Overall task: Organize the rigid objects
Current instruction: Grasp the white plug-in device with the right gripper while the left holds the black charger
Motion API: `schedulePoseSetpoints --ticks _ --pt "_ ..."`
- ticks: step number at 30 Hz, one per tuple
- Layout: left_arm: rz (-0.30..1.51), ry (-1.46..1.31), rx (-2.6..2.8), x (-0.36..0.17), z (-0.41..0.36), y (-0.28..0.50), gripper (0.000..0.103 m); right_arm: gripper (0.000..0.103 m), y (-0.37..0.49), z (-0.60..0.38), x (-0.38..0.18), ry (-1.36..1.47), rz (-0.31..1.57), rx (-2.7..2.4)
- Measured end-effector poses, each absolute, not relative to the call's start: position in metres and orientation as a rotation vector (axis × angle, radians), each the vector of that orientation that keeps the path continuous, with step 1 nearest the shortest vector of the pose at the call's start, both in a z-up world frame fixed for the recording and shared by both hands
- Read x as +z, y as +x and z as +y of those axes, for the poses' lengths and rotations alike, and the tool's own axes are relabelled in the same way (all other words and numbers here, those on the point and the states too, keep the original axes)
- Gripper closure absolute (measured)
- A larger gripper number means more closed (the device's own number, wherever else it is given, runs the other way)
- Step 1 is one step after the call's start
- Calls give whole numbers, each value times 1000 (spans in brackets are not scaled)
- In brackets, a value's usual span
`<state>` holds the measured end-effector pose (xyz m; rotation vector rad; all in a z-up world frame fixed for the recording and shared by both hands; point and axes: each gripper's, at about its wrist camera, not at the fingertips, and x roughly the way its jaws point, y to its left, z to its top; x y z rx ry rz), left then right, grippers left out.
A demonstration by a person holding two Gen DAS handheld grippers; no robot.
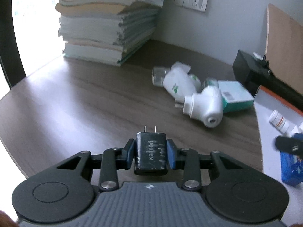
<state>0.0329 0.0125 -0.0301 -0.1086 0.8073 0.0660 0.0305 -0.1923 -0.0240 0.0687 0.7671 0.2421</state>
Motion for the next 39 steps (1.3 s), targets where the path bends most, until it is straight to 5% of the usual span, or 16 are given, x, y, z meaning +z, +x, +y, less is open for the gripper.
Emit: schedulePoseSetpoints --ticks 22,27,39 --pt "786 -139 19 -13 84 61 67 1 148 -96 -77 113 884 234" --pt "792 -131 -8 -16 84 65 67 17 140 -97 -76 94 866 207" --pt "766 -108 -108 -7 52 70 67 17 88 -137 -34 113 751 157"
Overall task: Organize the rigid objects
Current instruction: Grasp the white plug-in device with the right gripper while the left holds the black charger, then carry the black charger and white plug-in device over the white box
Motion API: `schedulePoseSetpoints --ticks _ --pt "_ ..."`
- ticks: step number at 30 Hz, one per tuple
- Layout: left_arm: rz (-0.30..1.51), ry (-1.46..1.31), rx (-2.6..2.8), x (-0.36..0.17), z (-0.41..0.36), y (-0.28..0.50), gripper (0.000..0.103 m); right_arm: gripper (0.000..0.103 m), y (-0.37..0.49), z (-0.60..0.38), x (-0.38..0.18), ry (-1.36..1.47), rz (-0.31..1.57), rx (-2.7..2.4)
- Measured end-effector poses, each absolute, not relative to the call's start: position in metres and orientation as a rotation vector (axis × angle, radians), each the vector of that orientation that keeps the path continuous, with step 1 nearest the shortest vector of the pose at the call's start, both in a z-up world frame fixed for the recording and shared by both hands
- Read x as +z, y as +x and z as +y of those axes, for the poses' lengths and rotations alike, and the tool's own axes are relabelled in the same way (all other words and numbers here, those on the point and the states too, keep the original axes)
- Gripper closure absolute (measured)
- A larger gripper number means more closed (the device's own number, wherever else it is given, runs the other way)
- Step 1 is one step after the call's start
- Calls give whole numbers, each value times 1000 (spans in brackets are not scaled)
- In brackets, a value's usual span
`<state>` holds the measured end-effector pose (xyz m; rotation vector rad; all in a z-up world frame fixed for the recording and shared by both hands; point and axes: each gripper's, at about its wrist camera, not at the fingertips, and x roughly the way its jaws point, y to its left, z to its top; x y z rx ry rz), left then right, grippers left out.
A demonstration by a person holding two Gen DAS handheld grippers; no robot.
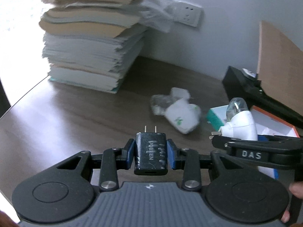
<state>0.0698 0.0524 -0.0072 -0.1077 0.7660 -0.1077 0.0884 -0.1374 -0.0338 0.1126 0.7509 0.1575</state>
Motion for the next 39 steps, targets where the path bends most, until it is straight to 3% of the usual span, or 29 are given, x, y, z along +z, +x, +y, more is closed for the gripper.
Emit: schedulePoseSetpoints --ticks 23,39 --pt "747 22 -525 19 -150 63 67 17 -26 -334 3 241 648 -256" --pt "746 37 -529 15 -191 58 67 17 -21 -359 -5 240 650 -212"
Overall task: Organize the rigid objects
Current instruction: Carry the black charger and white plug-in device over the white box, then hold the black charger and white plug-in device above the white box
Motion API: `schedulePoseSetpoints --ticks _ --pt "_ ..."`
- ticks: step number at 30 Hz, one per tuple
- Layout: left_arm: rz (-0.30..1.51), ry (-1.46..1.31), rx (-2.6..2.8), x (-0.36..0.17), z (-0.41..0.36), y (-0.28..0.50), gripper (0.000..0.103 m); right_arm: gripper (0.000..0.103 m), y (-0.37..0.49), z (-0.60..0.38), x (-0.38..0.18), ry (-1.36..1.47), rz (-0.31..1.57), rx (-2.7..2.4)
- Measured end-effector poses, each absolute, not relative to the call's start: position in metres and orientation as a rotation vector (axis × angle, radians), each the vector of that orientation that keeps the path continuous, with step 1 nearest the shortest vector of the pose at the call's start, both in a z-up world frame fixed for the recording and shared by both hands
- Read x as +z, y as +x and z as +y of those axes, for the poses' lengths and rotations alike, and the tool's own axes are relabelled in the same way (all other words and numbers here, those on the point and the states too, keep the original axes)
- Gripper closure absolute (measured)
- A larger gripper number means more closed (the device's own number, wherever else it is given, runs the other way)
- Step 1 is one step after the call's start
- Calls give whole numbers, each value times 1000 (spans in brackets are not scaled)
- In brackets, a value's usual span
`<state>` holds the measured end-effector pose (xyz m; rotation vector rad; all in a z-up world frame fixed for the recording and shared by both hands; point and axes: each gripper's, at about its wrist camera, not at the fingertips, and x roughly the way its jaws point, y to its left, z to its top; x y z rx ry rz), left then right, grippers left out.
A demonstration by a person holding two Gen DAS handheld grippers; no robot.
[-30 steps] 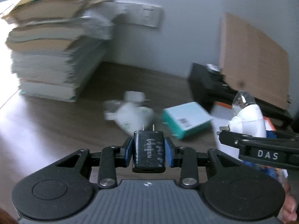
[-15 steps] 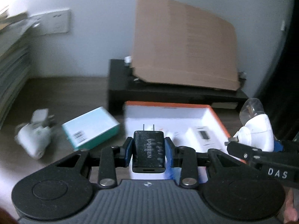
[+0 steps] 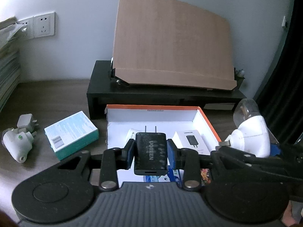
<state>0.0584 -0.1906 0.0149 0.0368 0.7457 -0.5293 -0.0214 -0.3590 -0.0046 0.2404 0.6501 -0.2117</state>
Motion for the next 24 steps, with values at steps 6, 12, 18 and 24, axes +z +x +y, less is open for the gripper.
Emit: schedulePoseSetpoints --ticks 6,12,18,24 --pt "744 34 -504 15 -190 58 67 17 -12 -358 -5 226 656 -182" --pt "748 31 -487 12 -189 60 67 17 -6 -359 -6 216 659 -167" --pt "747 31 -486 11 -189 59 67 17 -4 -361 -7 215 661 -163" --pt "751 34 -493 9 -193 60 67 17 -2 -361 -8 212 664 -168"
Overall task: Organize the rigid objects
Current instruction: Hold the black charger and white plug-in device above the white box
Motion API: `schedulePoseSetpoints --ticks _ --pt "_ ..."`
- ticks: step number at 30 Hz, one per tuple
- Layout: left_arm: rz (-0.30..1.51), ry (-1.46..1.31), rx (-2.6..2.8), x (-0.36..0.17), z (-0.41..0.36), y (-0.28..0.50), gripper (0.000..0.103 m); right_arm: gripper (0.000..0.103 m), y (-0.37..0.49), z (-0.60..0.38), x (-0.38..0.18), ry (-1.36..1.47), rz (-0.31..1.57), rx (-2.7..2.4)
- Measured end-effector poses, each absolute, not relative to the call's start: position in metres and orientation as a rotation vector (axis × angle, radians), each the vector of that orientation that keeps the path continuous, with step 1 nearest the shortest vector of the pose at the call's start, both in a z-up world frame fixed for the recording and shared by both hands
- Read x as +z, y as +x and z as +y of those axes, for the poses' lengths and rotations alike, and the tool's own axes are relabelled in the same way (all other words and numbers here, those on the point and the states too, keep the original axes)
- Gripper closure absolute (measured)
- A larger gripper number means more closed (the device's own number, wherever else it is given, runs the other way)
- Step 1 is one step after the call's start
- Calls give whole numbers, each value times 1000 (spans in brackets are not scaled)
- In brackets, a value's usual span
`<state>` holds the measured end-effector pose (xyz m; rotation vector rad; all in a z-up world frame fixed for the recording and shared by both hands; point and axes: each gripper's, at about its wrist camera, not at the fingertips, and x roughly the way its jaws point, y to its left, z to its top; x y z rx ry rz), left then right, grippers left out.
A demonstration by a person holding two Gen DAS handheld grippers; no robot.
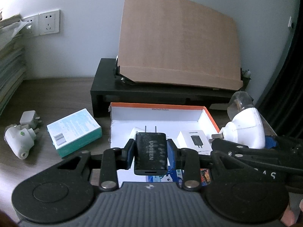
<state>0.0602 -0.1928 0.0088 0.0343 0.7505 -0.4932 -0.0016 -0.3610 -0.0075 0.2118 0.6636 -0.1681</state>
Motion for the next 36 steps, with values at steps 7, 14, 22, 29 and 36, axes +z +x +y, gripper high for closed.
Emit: schedulePoseSetpoints --ticks 7,14,22,29,36 --pt "752 40 -502 6 -198 62 67 17 2 -362 -9 208 671 -169" --pt "752 41 -505 4 -201 62 67 17 5 -363 -12 209 677 -171" --pt "755 43 -502 4 -201 62 67 17 8 -363 -13 206 682 -165" --pt "756 41 -498 4 -199 62 67 17 10 -365 -15 204 689 -159" --pt "756 39 -494 5 -198 62 67 17 12 -365 -16 205 691 -159"
